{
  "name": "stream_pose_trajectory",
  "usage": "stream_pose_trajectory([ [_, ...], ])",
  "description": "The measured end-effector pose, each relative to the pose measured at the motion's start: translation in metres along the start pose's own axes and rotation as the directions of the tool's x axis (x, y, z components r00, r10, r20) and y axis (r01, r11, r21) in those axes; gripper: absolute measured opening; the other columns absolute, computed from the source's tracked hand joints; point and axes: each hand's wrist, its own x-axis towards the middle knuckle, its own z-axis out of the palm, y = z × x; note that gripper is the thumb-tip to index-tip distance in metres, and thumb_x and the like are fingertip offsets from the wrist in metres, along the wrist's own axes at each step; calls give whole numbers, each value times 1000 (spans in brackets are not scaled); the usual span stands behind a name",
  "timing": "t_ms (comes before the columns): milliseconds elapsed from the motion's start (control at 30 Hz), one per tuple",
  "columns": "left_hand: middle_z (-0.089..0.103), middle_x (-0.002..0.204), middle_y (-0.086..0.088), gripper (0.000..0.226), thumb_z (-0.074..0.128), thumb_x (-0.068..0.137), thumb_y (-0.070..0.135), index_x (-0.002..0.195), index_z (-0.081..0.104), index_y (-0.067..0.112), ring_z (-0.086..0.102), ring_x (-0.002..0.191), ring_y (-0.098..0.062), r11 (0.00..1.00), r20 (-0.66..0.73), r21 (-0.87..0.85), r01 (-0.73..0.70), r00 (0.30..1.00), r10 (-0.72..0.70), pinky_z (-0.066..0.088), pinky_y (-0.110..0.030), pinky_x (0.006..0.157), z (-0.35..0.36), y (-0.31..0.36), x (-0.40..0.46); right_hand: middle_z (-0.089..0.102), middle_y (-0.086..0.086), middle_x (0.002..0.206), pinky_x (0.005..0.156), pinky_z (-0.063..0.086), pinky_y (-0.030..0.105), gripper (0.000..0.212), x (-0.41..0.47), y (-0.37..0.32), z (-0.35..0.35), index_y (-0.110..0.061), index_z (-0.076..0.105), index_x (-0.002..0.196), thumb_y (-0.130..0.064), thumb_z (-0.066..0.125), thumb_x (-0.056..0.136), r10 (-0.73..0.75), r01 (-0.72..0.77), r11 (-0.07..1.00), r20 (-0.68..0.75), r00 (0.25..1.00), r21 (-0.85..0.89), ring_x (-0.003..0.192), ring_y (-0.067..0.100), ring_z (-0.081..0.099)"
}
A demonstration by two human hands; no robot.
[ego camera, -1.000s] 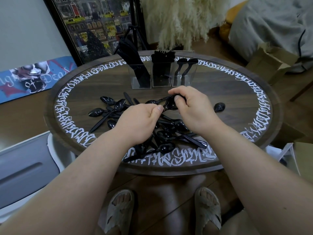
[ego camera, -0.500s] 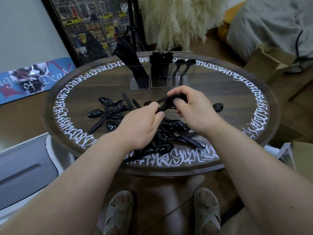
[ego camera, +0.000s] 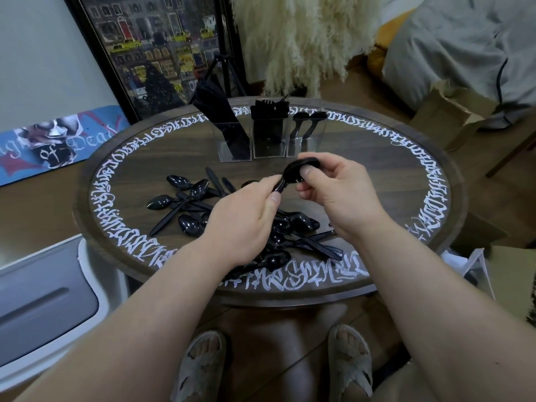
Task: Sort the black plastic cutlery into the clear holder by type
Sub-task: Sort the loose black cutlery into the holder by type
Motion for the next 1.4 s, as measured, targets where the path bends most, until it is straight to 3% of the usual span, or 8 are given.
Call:
stream_pose_trajectory([
  [100, 54, 94, 7, 41, 32, 101, 31, 141, 40, 32, 53, 95, -18, 999, -41, 33, -12, 999, 14, 44, -39, 83, 3, 4, 2, 69, 2, 77, 68, 55, 24, 21, -6, -6, -8, -15, 69, 91, 2, 57, 91, -32, 32, 999, 7, 999, -37, 65, 10, 62],
  [333, 52, 134, -1, 49, 48, 97, 27, 144, 40, 18, 37, 126, -23, 974, -177, 223, -30, 982, 71, 31, -33, 103, -19, 13, 44, 67, -5, 71, 70, 58, 27, 22, 19, -47, -36, -15, 68, 99, 2, 57, 90, -327, 272, 935, -259, 909, -229, 61, 6, 63],
  [433, 51, 137, 0, 50, 51, 95, 28, 143, 41, 17, 38, 127, -28, 949, -160, 304, -78, 978, 132, 36, -45, 104, -28, 13, 81, 68, -7, 75, 76, 57, 41, 23, 45, -64, -52, -19, 70, 105, -11, 59, 87, -523, 369, 821, -315, 792, -435, 71, 14, 66],
  [633, 44, 144, 5, 54, 50, 94, 33, 145, 36, 21, 32, 130, -27, 899, -74, 430, -83, 989, 126, 36, -45, 101, -16, 8, 137, 71, 9, 103, 88, 44, 20, 31, 102, -70, -65, -7, 70, 112, -10, 55, 85, -752, 425, 458, -86, 653, -781, 95, 20, 66],
  [833, 42, 146, 7, 53, 48, 94, 28, 145, 36, 20, 29, 132, -24, 829, -24, 549, -107, 989, 144, 32, -44, 96, 9, -6, 157, 71, 14, 103, 84, 39, 22, 33, 148, -27, -59, -5, 70, 112, -6, 56, 82, -658, 399, 307, 110, 745, -864, 93, 29, 67],
  [1000, 59, 128, -1, 50, 59, 81, 20, 130, 56, 11, 48, 117, -31, 782, -102, 597, -178, 950, 294, 40, -44, 82, 24, -23, 157, 63, 11, 116, 89, 39, 27, 39, 161, -9, -57, -10, 58, 130, -5, 49, 92, -464, 334, 344, 150, 873, -878, 105, 27, 58],
  [1100, 58, 131, -1, 51, 61, 82, 19, 132, 54, 12, 46, 120, -31, 780, -123, 598, -182, 941, 315, 39, -45, 84, 26, -25, 156, 56, 12, 127, 95, 41, 37, 42, 164, -4, -55, -10, 53, 134, -4, 44, 94, -374, 341, 320, 213, 903, -884, 115, 31, 53],
  [1400, 54, 136, 0, 52, 50, 85, 23, 136, 51, 14, 41, 128, -31, 791, -110, 588, -171, 951, 287, 34, -48, 90, 27, -23, 156, 54, 6, 129, 96, 35, 30, 43, 165, -4, -56, -17, 49, 138, -25, 46, 96, -266, 237, 440, 126, 956, -866, 117, 23, 51],
])
